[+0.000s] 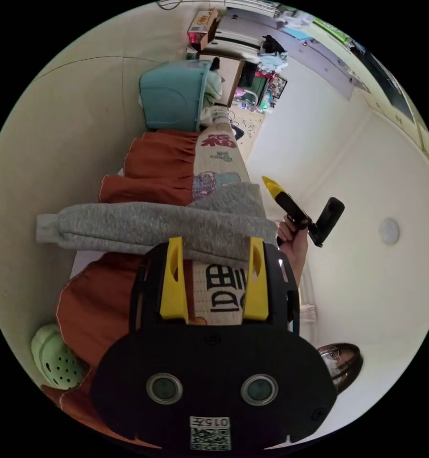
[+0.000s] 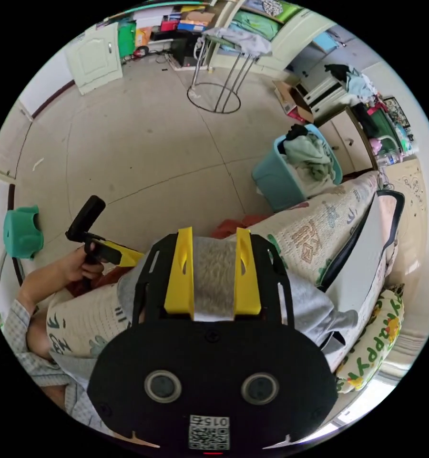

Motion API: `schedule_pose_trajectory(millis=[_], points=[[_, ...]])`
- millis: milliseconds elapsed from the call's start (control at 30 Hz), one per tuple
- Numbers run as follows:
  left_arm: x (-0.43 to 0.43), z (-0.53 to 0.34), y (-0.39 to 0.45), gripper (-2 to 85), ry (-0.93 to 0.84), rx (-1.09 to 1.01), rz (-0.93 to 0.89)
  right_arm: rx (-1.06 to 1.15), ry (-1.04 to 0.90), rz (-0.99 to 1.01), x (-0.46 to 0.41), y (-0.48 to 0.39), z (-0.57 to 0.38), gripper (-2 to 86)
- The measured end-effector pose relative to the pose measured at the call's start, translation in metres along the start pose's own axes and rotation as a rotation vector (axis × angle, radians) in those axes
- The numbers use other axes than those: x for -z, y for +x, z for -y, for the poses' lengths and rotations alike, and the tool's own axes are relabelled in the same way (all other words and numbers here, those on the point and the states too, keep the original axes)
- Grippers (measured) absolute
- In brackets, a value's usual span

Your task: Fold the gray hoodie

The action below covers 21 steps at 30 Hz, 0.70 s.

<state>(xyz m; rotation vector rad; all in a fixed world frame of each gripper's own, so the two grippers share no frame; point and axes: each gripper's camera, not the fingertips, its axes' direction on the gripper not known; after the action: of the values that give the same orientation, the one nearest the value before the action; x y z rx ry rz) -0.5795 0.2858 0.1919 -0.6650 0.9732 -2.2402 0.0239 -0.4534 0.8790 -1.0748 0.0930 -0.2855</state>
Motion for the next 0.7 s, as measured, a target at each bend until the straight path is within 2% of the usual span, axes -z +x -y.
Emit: schedule_pose_trajectory(millis=[233, 300, 433, 533, 700], points=[[0.020, 0.040, 0.008, 18.3, 0.051, 0.031, -0.087, 0.159, -0.309, 0.031, -0.037, -0.044, 0.065, 15.8], [0.025, 0.044, 0.006, 16.6, 0.056, 0.052, -0.108, 0.211, -0.366, -0.102, -0.038, -0.062, 0.076, 13.1], [0.040, 0.039, 0.004, 11.2, 0.101, 0.081, -0.123, 0.244, -0.416, -0.172, -0.037, -0.081, 0.089, 5.1], [0.063, 0.028, 0.006, 2.5, 0.146, 0.061, -0.152, 0.190, -0.352, -0.194, -0.023, -0.084, 0.095, 2.0], [0.101, 0.001, 0.013, 1.2, 0.148, 0.050, -0.228, 0.051, -0.087, -0.235, 0.026, -0.077, 0.089, 0.1]])
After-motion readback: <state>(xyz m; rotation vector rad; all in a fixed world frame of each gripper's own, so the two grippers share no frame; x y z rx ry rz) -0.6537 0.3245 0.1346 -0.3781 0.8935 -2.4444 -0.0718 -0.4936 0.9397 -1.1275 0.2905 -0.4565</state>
